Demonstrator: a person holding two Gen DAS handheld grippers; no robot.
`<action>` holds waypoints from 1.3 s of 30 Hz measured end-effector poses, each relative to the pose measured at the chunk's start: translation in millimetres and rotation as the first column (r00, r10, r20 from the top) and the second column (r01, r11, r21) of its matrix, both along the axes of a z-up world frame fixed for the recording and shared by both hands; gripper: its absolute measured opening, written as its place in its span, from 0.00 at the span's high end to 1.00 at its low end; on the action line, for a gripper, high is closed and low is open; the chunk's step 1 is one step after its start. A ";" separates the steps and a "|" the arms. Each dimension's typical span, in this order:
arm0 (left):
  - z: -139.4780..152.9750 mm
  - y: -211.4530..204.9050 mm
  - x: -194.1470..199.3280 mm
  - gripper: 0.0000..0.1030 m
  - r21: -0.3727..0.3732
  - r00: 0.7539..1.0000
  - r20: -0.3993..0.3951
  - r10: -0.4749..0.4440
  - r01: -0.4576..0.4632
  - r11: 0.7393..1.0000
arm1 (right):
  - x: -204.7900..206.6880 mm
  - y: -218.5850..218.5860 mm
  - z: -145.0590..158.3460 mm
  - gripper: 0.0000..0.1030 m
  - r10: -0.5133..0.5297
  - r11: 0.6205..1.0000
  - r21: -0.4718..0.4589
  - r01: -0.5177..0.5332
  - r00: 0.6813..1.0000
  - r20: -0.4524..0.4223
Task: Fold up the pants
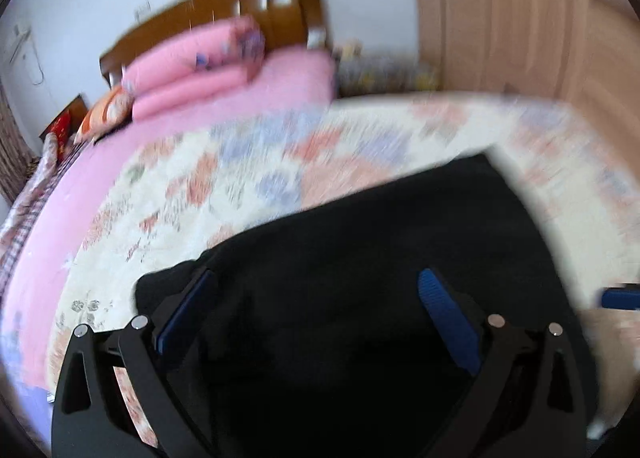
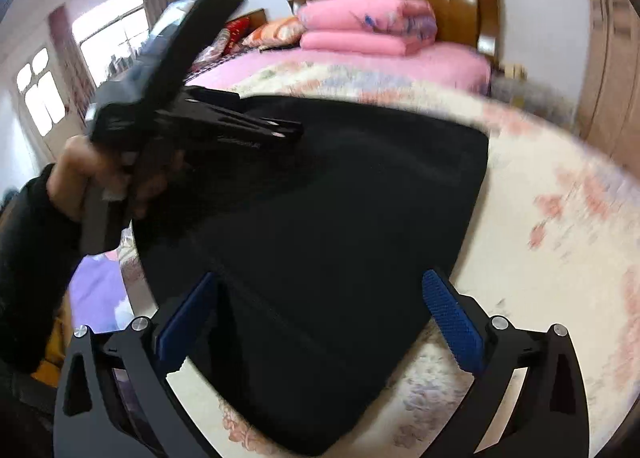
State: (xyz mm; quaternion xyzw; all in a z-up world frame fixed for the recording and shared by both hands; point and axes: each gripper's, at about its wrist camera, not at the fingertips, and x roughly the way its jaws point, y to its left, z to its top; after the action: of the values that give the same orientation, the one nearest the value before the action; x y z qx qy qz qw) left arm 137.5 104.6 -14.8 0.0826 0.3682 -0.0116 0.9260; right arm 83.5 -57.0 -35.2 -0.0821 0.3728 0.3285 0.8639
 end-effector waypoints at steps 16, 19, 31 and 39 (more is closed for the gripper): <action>24.2 -15.9 -182.8 0.02 -0.033 0.923 0.341 0.178 -0.178 0.984 | -93.7 -48.5 25.3 0.04 -0.306 0.952 0.077 0.297 0.906 0.293; 30.3 -22.9 -196.9 0.02 -0.072 0.926 0.352 0.133 -0.115 0.991 | -132.2 -54.9 34.1 0.04 -0.302 0.952 0.079 0.294 0.875 0.379; 2.9 -53.8 -184.0 0.02 -0.028 0.972 0.221 0.076 -0.072 0.997 | -128.5 -35.4 18.8 0.04 -0.220 0.973 -0.002 0.230 0.931 0.292; -1.1 -45.3 -188.5 0.02 -0.044 0.970 0.225 0.096 -0.088 0.995 | -134.5 -32.5 20.4 0.04 -0.208 0.976 0.000 0.220 0.926 0.316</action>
State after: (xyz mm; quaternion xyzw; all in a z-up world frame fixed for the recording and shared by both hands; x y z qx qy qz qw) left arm -50.9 59.3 -15.9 0.0506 0.2634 0.0347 0.9627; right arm -51.0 -89.6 -14.9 -0.1075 0.2432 0.2083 0.9412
